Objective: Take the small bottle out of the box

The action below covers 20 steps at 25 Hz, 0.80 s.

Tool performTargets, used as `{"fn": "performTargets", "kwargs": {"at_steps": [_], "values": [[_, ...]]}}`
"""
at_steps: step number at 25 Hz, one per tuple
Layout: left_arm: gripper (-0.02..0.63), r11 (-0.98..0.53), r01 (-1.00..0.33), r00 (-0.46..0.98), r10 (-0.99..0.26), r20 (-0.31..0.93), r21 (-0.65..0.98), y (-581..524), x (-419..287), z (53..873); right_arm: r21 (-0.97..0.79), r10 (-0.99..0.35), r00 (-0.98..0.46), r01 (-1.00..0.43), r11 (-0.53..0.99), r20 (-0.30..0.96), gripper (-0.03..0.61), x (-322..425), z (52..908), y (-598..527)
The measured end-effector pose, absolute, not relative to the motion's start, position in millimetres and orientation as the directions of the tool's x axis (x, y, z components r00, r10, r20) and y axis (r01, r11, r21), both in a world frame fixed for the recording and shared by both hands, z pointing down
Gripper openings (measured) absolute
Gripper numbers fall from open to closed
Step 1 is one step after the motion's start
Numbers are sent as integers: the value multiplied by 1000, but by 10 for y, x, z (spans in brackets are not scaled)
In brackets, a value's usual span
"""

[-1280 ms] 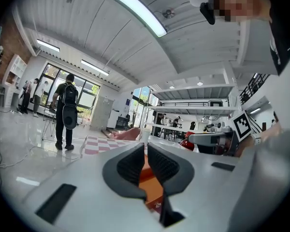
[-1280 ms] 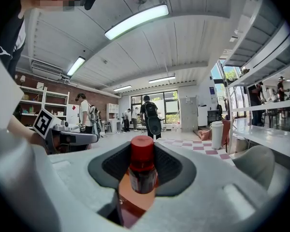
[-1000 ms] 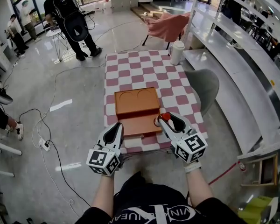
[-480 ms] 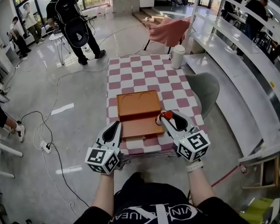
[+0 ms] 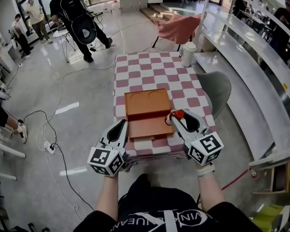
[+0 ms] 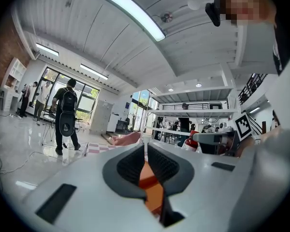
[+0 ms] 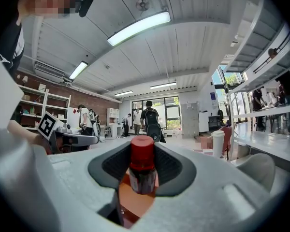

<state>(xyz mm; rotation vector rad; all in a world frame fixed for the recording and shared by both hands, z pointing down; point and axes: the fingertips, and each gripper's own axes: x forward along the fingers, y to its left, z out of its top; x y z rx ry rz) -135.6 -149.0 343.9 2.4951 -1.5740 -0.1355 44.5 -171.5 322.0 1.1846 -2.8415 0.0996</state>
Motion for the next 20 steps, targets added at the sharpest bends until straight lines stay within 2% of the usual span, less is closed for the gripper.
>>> {"fn": "performTargets", "kwargs": {"at_steps": [20], "values": [[26,-417,-884,432,-902,27,211,-1511,-1441,3460,-39,-712,-697,-716,697,79,143,381,3187,-1762]]}}
